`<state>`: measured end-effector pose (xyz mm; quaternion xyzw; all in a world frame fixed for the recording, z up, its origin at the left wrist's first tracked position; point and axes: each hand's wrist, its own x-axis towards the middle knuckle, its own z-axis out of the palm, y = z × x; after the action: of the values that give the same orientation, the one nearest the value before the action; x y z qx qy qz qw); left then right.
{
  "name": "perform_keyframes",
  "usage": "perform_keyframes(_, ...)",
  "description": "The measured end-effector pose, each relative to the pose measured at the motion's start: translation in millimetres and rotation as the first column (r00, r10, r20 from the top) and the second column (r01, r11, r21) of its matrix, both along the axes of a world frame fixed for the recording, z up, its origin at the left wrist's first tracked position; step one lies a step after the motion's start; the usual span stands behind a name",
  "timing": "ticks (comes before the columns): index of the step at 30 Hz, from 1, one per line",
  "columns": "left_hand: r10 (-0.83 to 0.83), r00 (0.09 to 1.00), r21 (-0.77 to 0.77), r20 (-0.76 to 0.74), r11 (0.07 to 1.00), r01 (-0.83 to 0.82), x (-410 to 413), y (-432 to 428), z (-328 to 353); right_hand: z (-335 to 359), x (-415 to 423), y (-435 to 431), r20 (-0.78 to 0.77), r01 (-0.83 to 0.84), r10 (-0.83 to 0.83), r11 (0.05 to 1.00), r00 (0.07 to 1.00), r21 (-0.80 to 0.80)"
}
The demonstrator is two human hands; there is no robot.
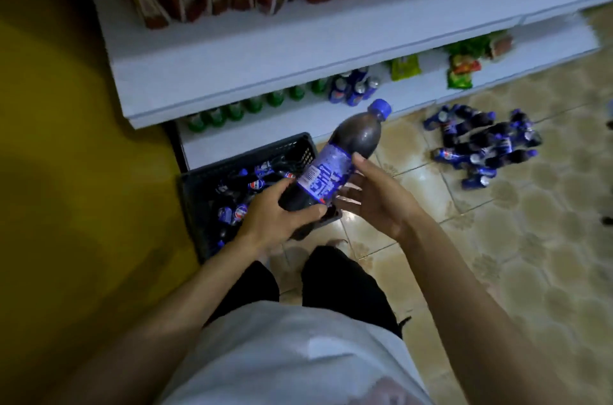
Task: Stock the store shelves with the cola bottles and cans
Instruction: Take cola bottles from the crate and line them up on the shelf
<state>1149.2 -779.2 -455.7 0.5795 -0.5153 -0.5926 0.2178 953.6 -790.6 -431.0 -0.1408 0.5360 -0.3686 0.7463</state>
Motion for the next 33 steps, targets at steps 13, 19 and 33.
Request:
perform_keyframes(13, 0.204, 0.501, 0.44, -0.841, 0.796, 0.415, -215.9, -58.4, 76.1, 76.1, -181.5, -40.8, 0.235, 0.151, -0.058, 0.905, 0.97, -0.399)
perform_keyframes(19, 0.289, 0.253, 0.379, -0.923, 0.794, 0.476, -348.8, -74.1, 88.5, 116.9, -297.7, -84.8, 0.047, -0.02, 0.045, 0.895, 0.998, -0.446)
perform_keyframes(33, 0.328, 0.672, -0.013, -0.664, 0.893, -0.449, -369.4, -178.5, 139.2, 184.7, -302.3, -235.0, -0.22, -0.159, -0.008, 0.668, 0.975, -0.727)
